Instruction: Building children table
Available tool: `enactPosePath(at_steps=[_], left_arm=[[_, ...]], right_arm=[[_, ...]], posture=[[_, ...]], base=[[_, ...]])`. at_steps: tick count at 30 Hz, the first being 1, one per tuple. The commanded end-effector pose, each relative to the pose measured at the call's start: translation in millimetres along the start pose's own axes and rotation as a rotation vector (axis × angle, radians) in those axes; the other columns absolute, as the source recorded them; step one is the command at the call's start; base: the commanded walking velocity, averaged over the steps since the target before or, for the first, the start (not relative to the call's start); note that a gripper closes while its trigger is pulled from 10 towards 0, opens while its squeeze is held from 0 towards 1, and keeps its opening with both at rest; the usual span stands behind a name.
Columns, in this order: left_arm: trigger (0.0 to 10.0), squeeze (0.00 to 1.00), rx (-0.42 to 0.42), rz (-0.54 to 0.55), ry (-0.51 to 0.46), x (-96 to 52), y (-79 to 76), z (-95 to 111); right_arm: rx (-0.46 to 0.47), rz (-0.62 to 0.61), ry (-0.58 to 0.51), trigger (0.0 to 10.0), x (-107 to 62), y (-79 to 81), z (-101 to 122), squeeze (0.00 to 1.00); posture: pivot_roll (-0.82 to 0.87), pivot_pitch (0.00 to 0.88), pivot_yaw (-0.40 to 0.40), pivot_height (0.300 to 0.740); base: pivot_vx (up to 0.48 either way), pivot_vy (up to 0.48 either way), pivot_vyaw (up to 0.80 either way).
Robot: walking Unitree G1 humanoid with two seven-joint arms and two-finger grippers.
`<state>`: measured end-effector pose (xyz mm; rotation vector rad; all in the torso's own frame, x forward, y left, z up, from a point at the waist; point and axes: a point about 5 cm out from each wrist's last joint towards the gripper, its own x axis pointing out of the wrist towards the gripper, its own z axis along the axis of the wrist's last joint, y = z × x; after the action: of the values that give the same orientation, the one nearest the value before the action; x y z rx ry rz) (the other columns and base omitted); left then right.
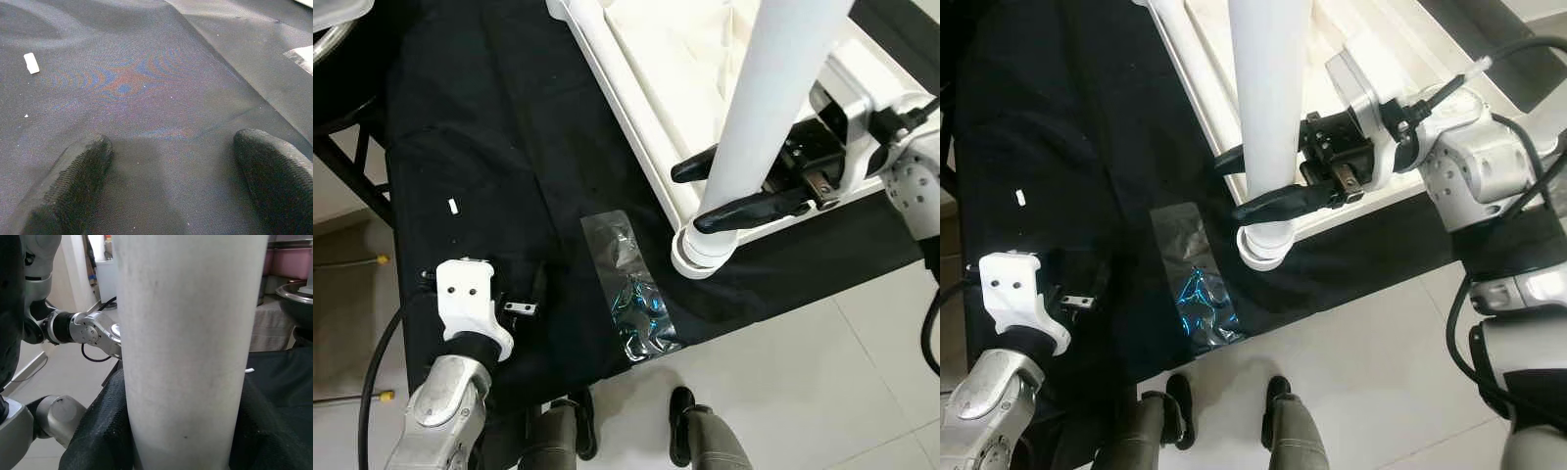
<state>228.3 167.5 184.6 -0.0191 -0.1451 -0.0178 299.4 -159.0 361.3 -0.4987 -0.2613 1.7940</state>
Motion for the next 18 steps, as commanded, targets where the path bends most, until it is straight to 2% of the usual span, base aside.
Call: enactPosePath(at_steps=[1, 18], left_arm=[[10.0, 0.00, -0.001, 0.032, 0.086, -4.8, 6.5, -14.9], [10.0, 0.00, -0.005, 0.031, 0.089, -6.1, 4.2, -14.8]], right_arm=[[0.014, 0.022, 0.024, 10.0, 3.7, 0.5, -7.2, 0.00], [0.027, 0.071, -0.016, 10.0, 15.5, 1.8, -9.9, 0.00]], posture=[[0.12, 0.463, 0.050, 0.740], [0.12, 0.462, 0.044, 0.740]], base=[[0.000, 0.000, 0.00], [0.000, 0.000, 0.00]])
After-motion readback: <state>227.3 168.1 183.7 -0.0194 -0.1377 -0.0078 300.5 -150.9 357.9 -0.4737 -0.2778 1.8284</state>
